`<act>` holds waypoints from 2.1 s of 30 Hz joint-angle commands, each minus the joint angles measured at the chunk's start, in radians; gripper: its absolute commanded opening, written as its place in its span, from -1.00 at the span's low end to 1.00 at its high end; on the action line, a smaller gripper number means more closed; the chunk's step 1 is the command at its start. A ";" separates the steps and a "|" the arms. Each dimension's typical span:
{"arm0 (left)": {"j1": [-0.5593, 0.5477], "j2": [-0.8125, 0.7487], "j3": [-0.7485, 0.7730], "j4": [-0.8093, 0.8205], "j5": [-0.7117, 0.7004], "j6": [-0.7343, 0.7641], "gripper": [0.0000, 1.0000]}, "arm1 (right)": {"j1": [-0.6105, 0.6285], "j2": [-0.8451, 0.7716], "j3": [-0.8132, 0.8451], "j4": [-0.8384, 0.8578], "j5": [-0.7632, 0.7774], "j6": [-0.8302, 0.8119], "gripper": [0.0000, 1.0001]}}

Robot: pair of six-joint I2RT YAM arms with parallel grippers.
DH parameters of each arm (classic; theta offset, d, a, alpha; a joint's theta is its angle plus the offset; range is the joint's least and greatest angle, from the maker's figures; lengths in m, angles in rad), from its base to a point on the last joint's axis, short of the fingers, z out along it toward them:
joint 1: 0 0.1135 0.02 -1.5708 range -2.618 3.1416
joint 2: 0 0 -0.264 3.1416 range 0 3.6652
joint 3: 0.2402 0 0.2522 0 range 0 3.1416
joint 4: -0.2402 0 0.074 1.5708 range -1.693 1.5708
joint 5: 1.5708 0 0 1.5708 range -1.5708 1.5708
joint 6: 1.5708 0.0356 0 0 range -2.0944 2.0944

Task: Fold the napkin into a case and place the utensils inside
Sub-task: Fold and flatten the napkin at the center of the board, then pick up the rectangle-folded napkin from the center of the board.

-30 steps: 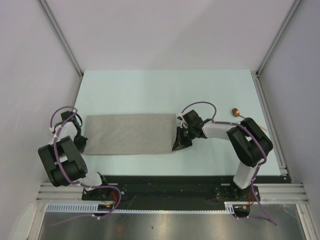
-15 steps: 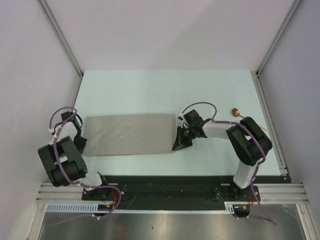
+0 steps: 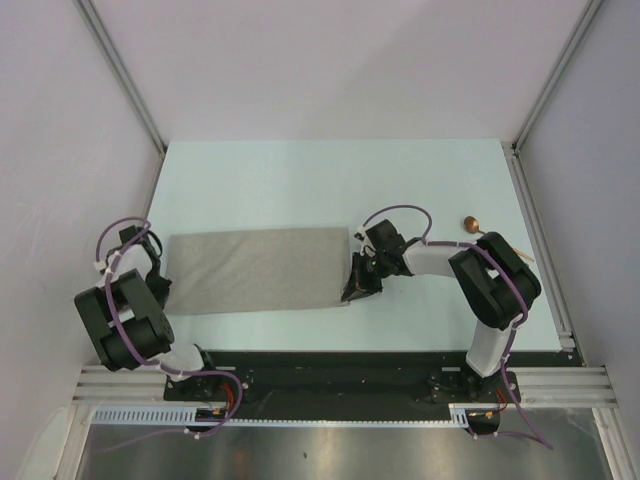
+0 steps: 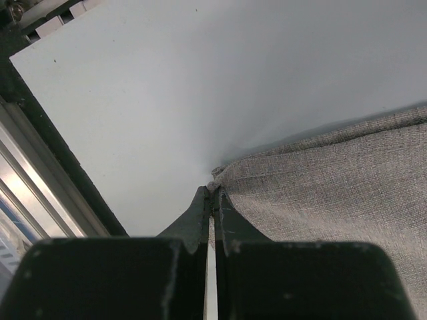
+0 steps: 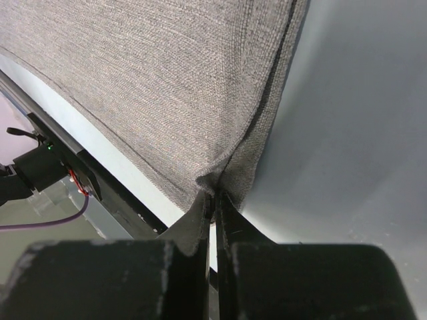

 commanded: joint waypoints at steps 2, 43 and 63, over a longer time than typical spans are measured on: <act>0.015 0.020 0.018 0.025 -0.012 -0.011 -1.00 | 0.015 0.033 0.009 0.009 0.048 -0.005 -1.00; -0.666 -0.345 0.119 0.232 0.540 0.240 0.58 | 0.156 0.194 0.487 -0.393 0.791 -0.004 0.16; -0.664 -0.438 0.087 0.208 0.565 0.300 0.64 | 0.245 0.326 0.448 -0.470 1.008 0.087 -1.00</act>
